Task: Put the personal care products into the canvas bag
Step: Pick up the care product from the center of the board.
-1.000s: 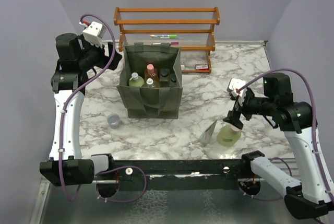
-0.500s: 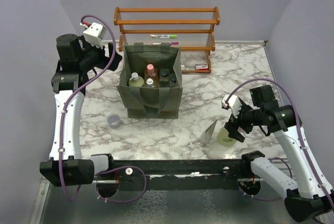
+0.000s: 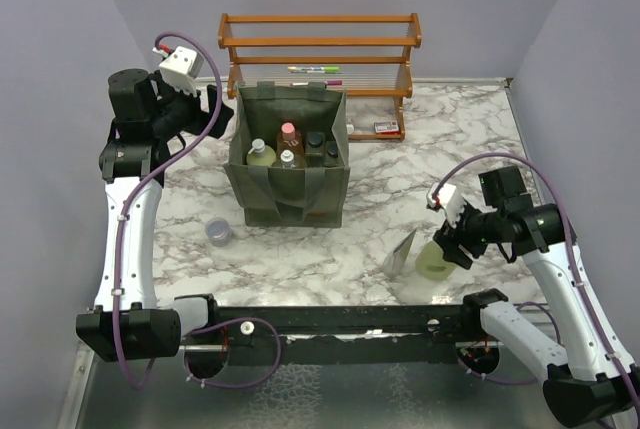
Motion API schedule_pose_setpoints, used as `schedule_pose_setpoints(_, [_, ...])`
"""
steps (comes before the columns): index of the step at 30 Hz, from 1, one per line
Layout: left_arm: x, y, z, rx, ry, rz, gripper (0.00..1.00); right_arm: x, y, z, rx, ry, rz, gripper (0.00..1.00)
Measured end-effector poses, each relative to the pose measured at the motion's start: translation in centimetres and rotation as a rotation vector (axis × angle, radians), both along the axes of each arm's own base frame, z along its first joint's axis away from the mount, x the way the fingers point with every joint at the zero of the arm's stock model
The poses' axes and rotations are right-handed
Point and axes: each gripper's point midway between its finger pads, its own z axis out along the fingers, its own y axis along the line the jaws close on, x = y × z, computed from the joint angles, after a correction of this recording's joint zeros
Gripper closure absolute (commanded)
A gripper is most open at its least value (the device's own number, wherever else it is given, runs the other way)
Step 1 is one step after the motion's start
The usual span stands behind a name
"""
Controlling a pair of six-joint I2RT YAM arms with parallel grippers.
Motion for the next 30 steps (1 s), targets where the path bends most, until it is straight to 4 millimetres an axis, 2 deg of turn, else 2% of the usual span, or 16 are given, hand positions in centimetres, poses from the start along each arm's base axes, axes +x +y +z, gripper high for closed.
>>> schedule_pose_setpoints(7, [-0.02,0.11,0.05,0.006,-0.011,0.005,0.22,0.23,0.07,-0.06,0.001,0.003,-0.002,0.48])
schedule_pose_setpoints(20, [0.01,0.15,-0.03,0.01,-0.019,0.005,0.22,0.63,0.66,-0.18,0.025,0.017,0.005,0.52])
schedule_pose_setpoints(24, [0.07,0.15,-0.05,0.011,-0.021,0.005,0.22,0.73,0.79,-0.13,0.032,0.014,0.008,0.63])
schedule_pose_setpoints(30, [0.11,0.17,-0.28,0.014,-0.019,0.004,0.22,0.84,0.86,-0.04,0.036,0.01,0.008,0.86])
